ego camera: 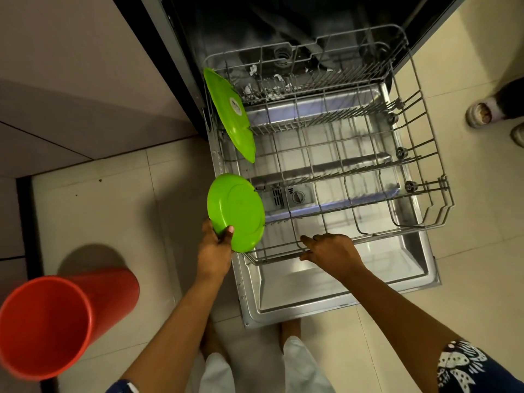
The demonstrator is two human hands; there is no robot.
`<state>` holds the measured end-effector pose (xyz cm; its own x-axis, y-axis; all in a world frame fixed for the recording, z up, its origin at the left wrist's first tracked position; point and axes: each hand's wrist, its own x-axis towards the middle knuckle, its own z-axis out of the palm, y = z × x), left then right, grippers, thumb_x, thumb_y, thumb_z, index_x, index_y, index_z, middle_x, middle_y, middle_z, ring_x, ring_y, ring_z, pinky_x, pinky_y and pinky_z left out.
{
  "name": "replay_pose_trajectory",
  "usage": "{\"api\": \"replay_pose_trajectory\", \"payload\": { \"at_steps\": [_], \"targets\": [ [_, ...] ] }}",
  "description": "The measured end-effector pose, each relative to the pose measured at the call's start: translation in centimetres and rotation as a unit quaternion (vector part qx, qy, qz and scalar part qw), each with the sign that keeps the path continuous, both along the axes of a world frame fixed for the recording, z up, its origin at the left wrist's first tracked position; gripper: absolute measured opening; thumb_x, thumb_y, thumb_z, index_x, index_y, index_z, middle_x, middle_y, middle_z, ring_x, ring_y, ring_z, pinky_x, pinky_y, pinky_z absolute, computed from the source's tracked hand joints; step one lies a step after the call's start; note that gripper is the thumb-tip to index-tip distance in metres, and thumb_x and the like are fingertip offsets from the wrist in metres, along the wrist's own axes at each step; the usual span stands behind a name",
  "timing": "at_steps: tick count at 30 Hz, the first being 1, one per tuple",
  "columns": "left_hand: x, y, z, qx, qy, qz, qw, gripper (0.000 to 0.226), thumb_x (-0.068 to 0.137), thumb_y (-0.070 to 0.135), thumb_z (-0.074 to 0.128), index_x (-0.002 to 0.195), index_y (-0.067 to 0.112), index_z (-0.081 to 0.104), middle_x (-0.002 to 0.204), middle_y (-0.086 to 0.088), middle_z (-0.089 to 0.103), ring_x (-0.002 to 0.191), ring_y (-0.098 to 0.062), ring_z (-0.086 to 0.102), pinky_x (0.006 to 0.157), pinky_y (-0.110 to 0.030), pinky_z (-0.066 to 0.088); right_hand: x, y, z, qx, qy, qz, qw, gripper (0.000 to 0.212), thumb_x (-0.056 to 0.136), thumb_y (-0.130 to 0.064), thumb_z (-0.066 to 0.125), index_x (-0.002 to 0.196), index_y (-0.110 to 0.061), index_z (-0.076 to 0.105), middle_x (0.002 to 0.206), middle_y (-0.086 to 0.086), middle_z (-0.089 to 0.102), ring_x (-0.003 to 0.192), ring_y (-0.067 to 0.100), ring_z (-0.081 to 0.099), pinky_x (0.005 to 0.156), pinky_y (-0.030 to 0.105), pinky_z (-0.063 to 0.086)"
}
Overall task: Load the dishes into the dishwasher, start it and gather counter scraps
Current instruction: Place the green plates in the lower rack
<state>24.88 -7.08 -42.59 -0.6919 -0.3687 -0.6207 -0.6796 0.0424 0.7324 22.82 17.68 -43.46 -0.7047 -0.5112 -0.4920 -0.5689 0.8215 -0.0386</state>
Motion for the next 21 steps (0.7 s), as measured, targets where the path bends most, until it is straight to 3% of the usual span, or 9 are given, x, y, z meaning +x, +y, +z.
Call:
{"api": "replay_pose_trajectory", "payload": {
  "at_steps": [4, 8, 12, 14, 18, 21],
  "targets": [
    [0.0, -0.2, 0.0, -0.052, -0.010, -0.054, 0.997, 0.059, 0.083, 0.039, 0.060, 0.133, 0.017, 0.039, 0.117, -0.007, 0.058, 0.106, -0.038, 0.060, 0.083, -0.056, 0.053, 0.0, 0.0, -0.1, -0.009, 0.004, -0.006, 1.000, 0.050, 0.095, -0.048, 0.042, 0.134, -0.017, 0.045, 0.108, 0.005, 0.067, 0.096, 0.025, 0.066, 0.078, 0.030, 0.050],
    [-0.5, -0.9, -0.2, -0.029, -0.013, -0.075, 0.997, 0.042, 0.090, 0.024, 0.064, 0.127, 0.015, 0.047, 0.119, -0.014, 0.060, 0.098, -0.034, 0.062, 0.079, -0.053, 0.056, 0.2, 0.0, 0.0, -0.007, 0.003, -0.021, 1.000, 0.047, 0.092, -0.049, 0.047, 0.128, -0.020, 0.053, 0.099, 0.003, 0.070, 0.088, 0.023, 0.068, 0.073, 0.029, 0.052],
    [-0.1, -1.0, 0.8, -0.046, 0.015, -0.078, 0.996, 0.033, 0.088, 0.028, 0.065, 0.117, 0.017, 0.053, 0.108, -0.007, 0.064, 0.098, -0.031, 0.063, 0.079, -0.050, 0.056, 0.2, -0.1, 0.2, -0.011, -0.002, -0.023, 1.000, 0.049, 0.093, -0.051, 0.044, 0.132, -0.021, 0.047, 0.106, 0.002, 0.067, 0.096, 0.023, 0.065, 0.076, 0.029, 0.050],
    [0.7, -0.6, 1.8, -0.030, 0.045, -0.069, 0.996, 0.022, 0.089, 0.020, 0.065, 0.107, 0.021, 0.052, 0.098, 0.003, 0.066, 0.094, -0.024, 0.065, 0.077, -0.042, 0.058, -0.1, -0.2, 0.2, -0.010, -0.002, -0.024, 1.000, 0.049, 0.094, -0.051, 0.042, 0.133, -0.022, 0.045, 0.109, 0.002, 0.066, 0.099, 0.023, 0.064, 0.078, 0.029, 0.049],
    [2.9, -0.1, 3.8, -0.005, 0.100, -0.073, 0.992, 0.022, 0.080, 0.033, 0.068, 0.096, 0.028, 0.054, 0.086, 0.022, 0.069, 0.082, 0.003, 0.064, 0.073, -0.022, 0.055, 0.0, -0.4, 0.1, -0.009, -0.006, -0.022, 1.000, 0.050, 0.094, -0.052, 0.040, 0.134, -0.022, 0.045, 0.108, 0.002, 0.066, 0.098, 0.022, 0.064, 0.078, 0.028, 0.049],
    [3.0, 1.1, 4.1, -0.054, 0.095, -0.081, 0.991, 0.017, 0.087, 0.018, 0.066, 0.097, 0.028, 0.055, 0.079, 0.018, 0.069, 0.074, 0.007, 0.063, 0.065, -0.015, 0.050, -0.3, -0.3, 0.3, -0.006, -0.018, -0.032, 0.999, 0.050, 0.095, -0.052, 0.038, 0.135, -0.023, 0.043, 0.112, 0.001, 0.065, 0.102, 0.021, 0.063, 0.079, 0.026, 0.047]
  ]
}}
